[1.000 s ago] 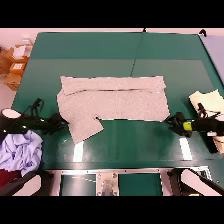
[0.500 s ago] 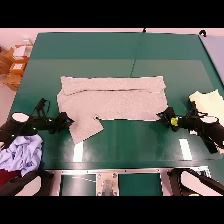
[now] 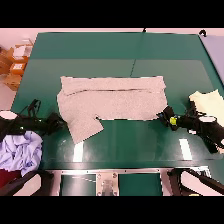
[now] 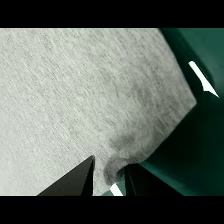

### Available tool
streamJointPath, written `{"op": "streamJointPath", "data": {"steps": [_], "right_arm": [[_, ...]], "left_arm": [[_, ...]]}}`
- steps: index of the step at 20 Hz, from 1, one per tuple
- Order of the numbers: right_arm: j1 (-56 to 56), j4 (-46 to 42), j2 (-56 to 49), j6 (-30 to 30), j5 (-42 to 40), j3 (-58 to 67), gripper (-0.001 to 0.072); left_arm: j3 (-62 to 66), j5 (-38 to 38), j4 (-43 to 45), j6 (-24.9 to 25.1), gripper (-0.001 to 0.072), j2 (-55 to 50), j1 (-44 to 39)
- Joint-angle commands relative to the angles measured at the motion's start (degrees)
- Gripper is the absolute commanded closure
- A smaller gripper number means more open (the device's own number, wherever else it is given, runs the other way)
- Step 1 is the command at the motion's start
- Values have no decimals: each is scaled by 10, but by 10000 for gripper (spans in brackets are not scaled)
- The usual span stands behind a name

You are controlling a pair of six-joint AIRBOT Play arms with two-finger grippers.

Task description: Fold the shirts.

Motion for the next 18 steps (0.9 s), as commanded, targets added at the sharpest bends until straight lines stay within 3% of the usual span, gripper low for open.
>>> {"op": "streamJointPath", "data": {"steps": [1,5,8,9,11,12,14,18], "right_arm": [[1,2,0,-8,1,6,452],[1,2,0,-12,-1,7,452],[1,2,0,-13,1,7,453],[1,2,0,-18,3,7,459],[1,2,0,-23,12,7,599],[1,2,0,-26,17,7,686],[-3,-3,3,-42,37,7,699],[-46,-43,44,-42,90,9,701]], "left_arm": [[-37,71,-39,-4,277,0,-30],[-52,165,-114,11,277,-3,-106],[-52,183,-141,21,287,-40,-139],[-52,181,-142,21,380,-47,-140],[-40,164,-139,36,676,-48,-138],[-29,151,-135,35,690,-48,-138],[-4,121,-114,31,691,-47,-138],[12,68,-35,-31,691,31,-138]]}}
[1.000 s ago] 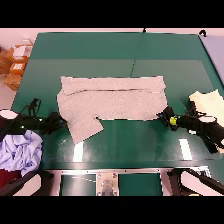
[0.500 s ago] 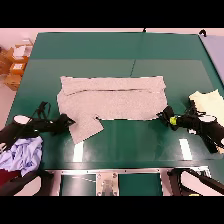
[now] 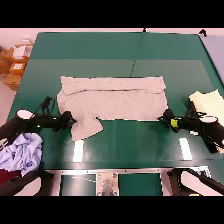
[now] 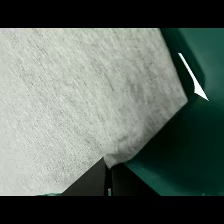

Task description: Fold the shirts.

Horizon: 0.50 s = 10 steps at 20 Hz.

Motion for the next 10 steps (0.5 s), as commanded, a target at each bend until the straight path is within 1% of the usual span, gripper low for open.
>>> {"op": "streamJointPath", "data": {"steps": [1,3,4,5,7,10], "right_arm": [[-40,-33,39,-4,56,3,701],[-71,-75,73,18,92,9,701],[-82,-99,86,32,113,12,701],[-89,-125,98,46,131,16,701],[-98,-174,125,80,164,27,701],[-97,-181,137,93,216,73,701]], "left_arm": [[12,-55,90,-71,691,80,-1],[12,-116,166,-126,691,141,-1],[12,-150,193,-146,692,164,-1],[12,-178,206,-157,692,187,-1],[16,-195,205,-175,692,225,-1],[66,-212,205,-188,692,233,-1]]}}
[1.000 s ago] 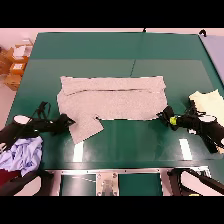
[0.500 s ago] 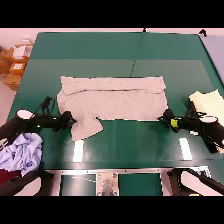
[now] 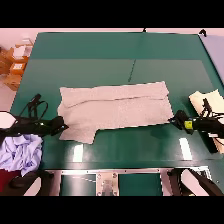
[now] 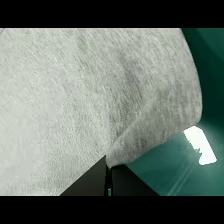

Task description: Fold the shirts.

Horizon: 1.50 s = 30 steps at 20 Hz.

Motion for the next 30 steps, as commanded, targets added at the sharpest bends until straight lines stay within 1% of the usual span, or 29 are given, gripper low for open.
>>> {"op": "streamJointPath", "data": {"steps": [1,4,6,8,12,17,18,19,20,22,23,24,25,26,28,29,30], "right_arm": [[-7,-32,18,30,68,53,701],[15,-20,-4,31,67,127,701],[44,-19,-53,31,66,194,701],[77,-17,-125,31,58,271,700],[127,-18,-303,46,57,445,700],[152,-17,-511,76,63,618,696],[154,-18,-543,76,63,638,579],[152,-18,-573,76,62,660,350],[143,-18,-593,76,63,685,292],[112,-18,-603,75,91,732,279],[91,-18,-602,65,127,759,270],[70,-18,-602,42,169,781,248],[49,-20,-602,22,207,791,173],[30,-21,-603,4,235,789,171],[7,-25,-611,-21,259,771,170],[3,-24,-618,-29,259,758,170],[4,-24,-627,-41,259,746,171]], "left_arm": [[54,-35,21,-31,692,22,0],[129,-37,21,-23,692,-28,0],[186,-38,21,-3,692,-89,0],[244,-38,22,12,692,-156,0],[356,-30,19,29,692,-306,0],[490,1,15,43,688,-495,0],[514,19,11,44,447,-529,0],[533,32,9,38,163,-551,2],[551,45,9,38,157,-564,8],[588,42,9,37,154,-564,36],[609,20,9,36,155,-562,55],[632,-15,9,31,155,-562,77],[648,-53,9,27,155,-562,94],[657,-82,9,27,156,-562,105],[656,-117,13,27,167,-562,109],[657,-123,13,29,268,-562,104],[657,-123,10,29,320,-562,99]]}}
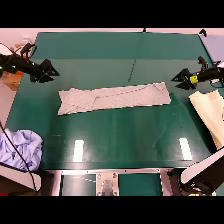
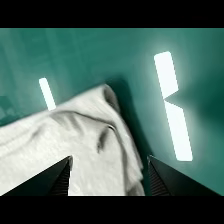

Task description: Fold the shirts.

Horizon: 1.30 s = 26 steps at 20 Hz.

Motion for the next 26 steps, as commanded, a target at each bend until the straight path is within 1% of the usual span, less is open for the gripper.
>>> {"op": "streamJointPath", "data": {"steps": [1,2,3,4,5,6,8,9,10,13,16,18,21,24,26], "right_arm": [[-16,1,-29,-51,41,-19,171],[-7,6,-45,-58,40,-19,171],[3,17,-59,-66,39,-18,171],[14,31,-71,-77,38,-18,171],[25,37,-80,-82,38,-17,172],[38,38,-87,-90,36,-17,200],[55,38,-90,-106,39,-16,437],[58,38,-90,-111,50,-10,598],[59,38,-90,-110,68,3,696],[59,41,-61,-96,112,49,699],[61,90,14,-93,164,83,699],[67,118,71,-86,187,90,699],[87,121,148,-75,209,90,699],[115,126,206,-73,210,90,699],[134,126,225,-64,210,90,699]], "left_arm": [[13,-38,-3,-1,318,-3,-2],[13,-34,-6,-1,377,-3,-9],[13,-31,-7,1,623,-3,-18],[13,-31,-7,6,690,-3,-28],[13,-31,-7,6,690,-3,-37],[13,-27,-8,9,690,-3,-48],[13,-20,-8,11,690,-3,-72],[13,-18,-9,17,690,-3,-87],[13,-11,-9,19,690,-3,-102],[12,52,-8,26,690,-10,-164],[13,131,-26,31,691,-40,-250],[13,188,-60,35,691,-79,-315],[13,273,-135,67,691,-138,-397],[18,328,-206,81,691,-177,-443],[37,342,-232,87,690,-199,-460]]}}
